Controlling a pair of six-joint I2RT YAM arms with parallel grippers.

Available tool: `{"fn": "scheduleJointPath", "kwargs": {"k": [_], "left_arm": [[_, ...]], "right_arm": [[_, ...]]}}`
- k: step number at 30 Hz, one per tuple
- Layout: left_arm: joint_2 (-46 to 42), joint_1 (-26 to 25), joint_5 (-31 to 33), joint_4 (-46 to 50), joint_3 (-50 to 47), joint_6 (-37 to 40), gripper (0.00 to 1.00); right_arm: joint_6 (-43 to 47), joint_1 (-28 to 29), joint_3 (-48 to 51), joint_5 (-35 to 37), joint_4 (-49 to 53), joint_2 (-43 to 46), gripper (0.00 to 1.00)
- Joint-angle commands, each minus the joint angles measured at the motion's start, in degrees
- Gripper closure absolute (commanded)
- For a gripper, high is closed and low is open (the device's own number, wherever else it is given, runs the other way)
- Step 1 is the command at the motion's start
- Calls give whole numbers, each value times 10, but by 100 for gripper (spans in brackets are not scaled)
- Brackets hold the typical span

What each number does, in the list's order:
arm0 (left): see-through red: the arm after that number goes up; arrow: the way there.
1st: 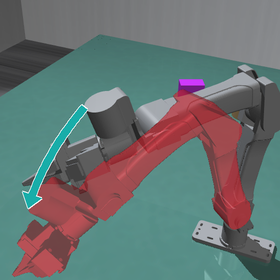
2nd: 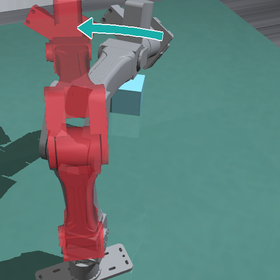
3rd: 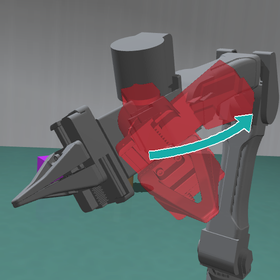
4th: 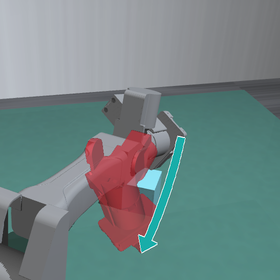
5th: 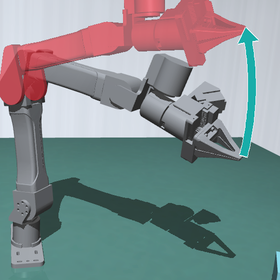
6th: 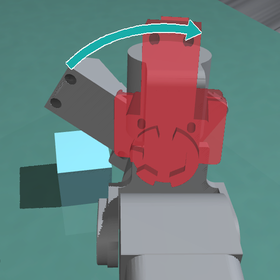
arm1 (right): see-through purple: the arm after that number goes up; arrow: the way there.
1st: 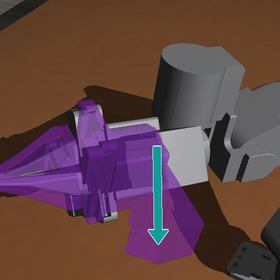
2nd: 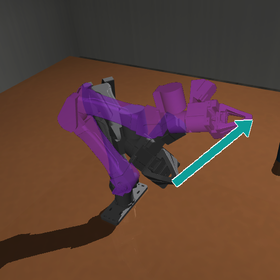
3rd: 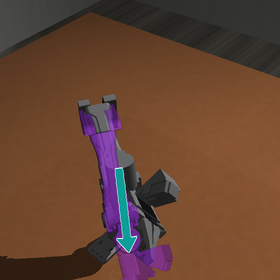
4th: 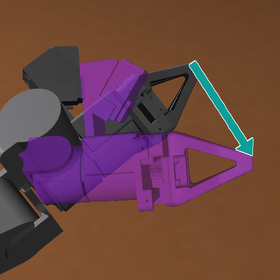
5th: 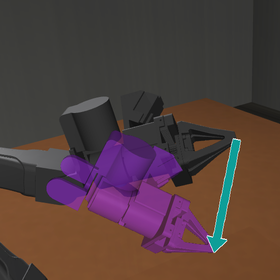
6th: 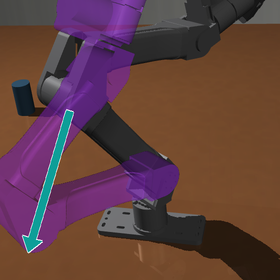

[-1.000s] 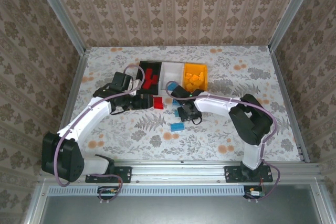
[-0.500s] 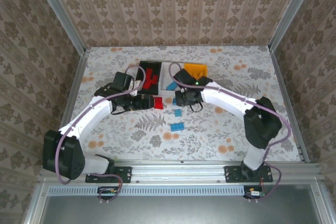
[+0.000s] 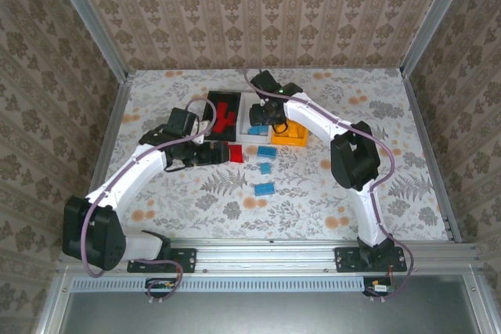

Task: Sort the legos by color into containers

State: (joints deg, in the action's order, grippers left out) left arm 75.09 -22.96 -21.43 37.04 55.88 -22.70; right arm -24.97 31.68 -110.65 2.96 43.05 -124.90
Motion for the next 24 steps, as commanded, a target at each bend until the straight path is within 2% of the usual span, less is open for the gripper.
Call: {"fn": "scheduleJointPath", "kwargs": {"k": [1,6,14,20,24], "left_arm": [[-11,7,1,4,-1,12,15],[13,6,-6,1,24,13,15],[4,8,2,1,19,14,15],[4,10,-4,-11,15,6,15],[0,10,-3,-12,11,7,14]], "right_arm": [[7,7,-22,-7,23,7,43],[-13,24,83,-10,-10,95,36],[-45,72,308,-20,-27,241,16],[-78,140,388,-10,-28,258,15],[-95,180,391,10,-34,233,16]]}}
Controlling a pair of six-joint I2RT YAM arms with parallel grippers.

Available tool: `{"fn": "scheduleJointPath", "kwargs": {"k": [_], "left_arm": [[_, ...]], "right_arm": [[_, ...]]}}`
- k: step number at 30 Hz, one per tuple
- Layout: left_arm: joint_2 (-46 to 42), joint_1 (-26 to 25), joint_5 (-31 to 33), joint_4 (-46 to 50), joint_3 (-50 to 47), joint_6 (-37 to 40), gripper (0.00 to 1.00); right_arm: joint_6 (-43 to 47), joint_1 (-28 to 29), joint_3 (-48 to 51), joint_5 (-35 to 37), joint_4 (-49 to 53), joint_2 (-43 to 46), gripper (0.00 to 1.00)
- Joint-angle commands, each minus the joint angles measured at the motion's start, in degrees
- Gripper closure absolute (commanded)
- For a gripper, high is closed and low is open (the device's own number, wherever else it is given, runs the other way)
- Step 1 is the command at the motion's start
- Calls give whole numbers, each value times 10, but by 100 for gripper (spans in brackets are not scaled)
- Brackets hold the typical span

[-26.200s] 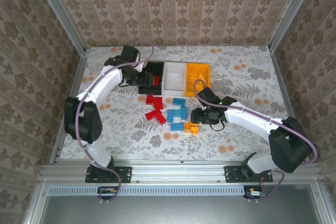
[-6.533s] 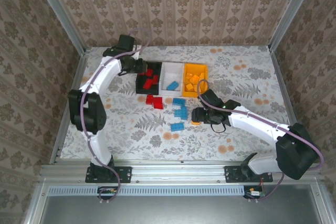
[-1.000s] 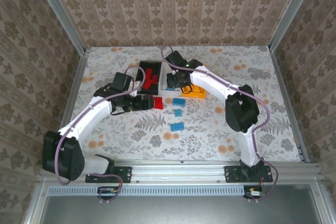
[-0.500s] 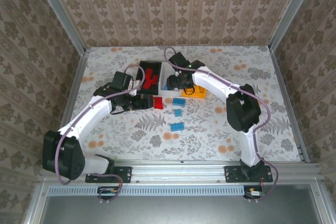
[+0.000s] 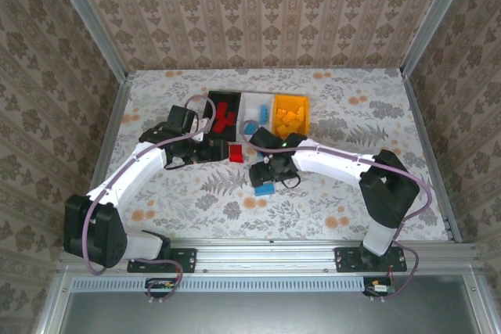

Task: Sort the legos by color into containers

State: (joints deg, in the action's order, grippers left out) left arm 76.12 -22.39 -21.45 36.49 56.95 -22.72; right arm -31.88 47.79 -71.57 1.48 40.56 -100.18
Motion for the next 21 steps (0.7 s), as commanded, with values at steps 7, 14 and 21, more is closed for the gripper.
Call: {"fn": "scheduleJointPath", "kwargs": {"k": [7,14,21], "left_arm": [[-29,10,-4,-7,-14,9,14],[-40,20,-9,-3,-24,13,14],[-40,25,-12,-3,-30,12,14]], "right_arm": [[-22,20,-31,68,-12,-54,22],[-3,-12,-66,62,-20,-104,32],[13,-36,-93,56,-22,-147,41]]}}
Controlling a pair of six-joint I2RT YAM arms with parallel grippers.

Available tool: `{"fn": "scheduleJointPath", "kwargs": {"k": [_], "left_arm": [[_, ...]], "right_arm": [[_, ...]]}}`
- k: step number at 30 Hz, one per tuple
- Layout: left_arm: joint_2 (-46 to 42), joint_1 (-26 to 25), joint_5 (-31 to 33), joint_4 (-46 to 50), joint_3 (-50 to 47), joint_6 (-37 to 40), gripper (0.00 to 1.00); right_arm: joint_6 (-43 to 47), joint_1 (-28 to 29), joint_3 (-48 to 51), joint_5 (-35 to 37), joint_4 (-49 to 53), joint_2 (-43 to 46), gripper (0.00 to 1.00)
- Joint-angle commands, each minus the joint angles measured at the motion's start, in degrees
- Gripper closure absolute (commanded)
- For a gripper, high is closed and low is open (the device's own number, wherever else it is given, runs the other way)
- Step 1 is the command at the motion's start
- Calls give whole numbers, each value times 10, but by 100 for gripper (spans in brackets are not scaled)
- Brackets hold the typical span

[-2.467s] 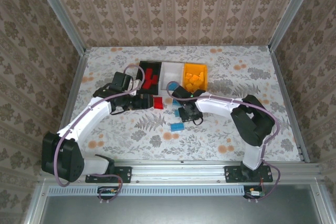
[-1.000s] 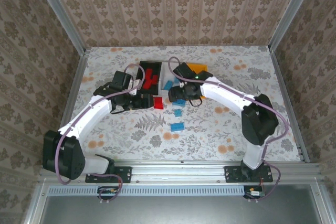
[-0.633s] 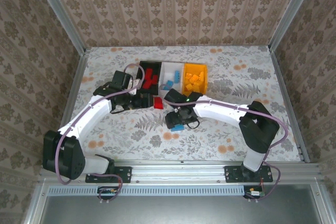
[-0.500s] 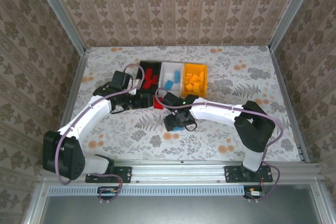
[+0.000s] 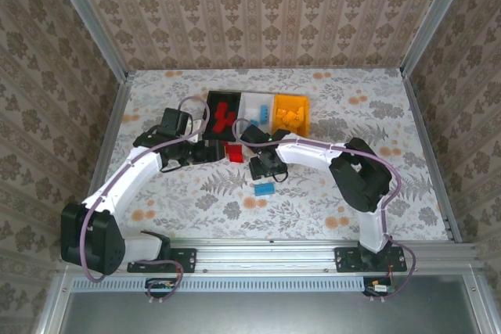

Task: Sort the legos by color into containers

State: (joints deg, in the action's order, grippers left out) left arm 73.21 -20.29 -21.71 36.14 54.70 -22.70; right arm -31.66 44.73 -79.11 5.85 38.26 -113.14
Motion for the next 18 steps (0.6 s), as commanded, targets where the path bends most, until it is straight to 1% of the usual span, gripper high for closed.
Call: {"fn": "scheduleJointPath", "kwargs": {"k": [1,4,6,11,13,18], "left_arm": [[-11,6,-9,0,-8,13,14],[-9,7,-11,0,-7,13,14],[-9,7,-11,1,-7,13,14],[-10,8,-12,-1,-11,13,14],[-9,8,-13,-2,-12,13,14],[-10,9,-15,-5,-12,13,14]], "right_arm": [[13,-7,-21,13,0,-23,43],[18,-14,-32,14,0,-37,48],[20,-17,-40,18,1,-46,56],[19,-17,-52,22,8,-51,68],[15,-17,-44,22,9,-38,70],[-2,-9,-8,17,12,28,70]]}}
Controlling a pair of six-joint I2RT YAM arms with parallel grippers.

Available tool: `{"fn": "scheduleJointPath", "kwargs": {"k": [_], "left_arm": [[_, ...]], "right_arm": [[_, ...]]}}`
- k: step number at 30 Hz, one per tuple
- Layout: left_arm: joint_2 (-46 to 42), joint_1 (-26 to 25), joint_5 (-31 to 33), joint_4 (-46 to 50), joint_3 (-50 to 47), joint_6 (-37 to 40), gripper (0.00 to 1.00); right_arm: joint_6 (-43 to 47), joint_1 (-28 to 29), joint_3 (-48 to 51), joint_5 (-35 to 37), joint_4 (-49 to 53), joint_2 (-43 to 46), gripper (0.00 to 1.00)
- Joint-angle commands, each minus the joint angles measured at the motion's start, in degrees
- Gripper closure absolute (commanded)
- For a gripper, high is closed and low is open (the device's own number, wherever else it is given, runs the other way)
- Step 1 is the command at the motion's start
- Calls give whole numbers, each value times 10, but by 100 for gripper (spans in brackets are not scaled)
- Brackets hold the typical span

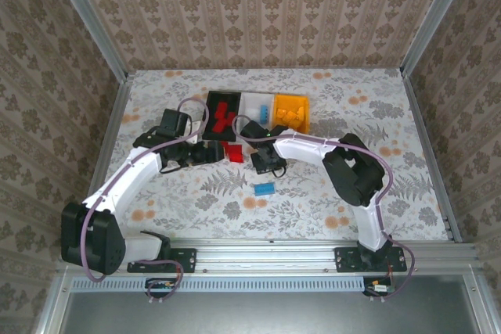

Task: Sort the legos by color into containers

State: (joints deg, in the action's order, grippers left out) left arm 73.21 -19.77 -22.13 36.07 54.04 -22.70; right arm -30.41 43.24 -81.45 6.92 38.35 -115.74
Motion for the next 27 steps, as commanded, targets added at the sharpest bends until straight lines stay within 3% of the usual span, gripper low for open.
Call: {"fn": "scheduleJointPath", "kwargs": {"k": [1,9,18,27], "left_arm": [[-11,4,-10,-5,-7,13,14],[-5,6,-27,-29,-21,12,14],[-11,8,-37,-25,-9,7,12],[-32,14,-12,-12,-19,13,0]], "right_arm": [[-19,6,22,0,12,70,70],[-17,-13,-32,-35,22,114,70],[37,-66,-240,-33,78,-2,70],[57,-107,-409,-40,119,-131,66]]}}
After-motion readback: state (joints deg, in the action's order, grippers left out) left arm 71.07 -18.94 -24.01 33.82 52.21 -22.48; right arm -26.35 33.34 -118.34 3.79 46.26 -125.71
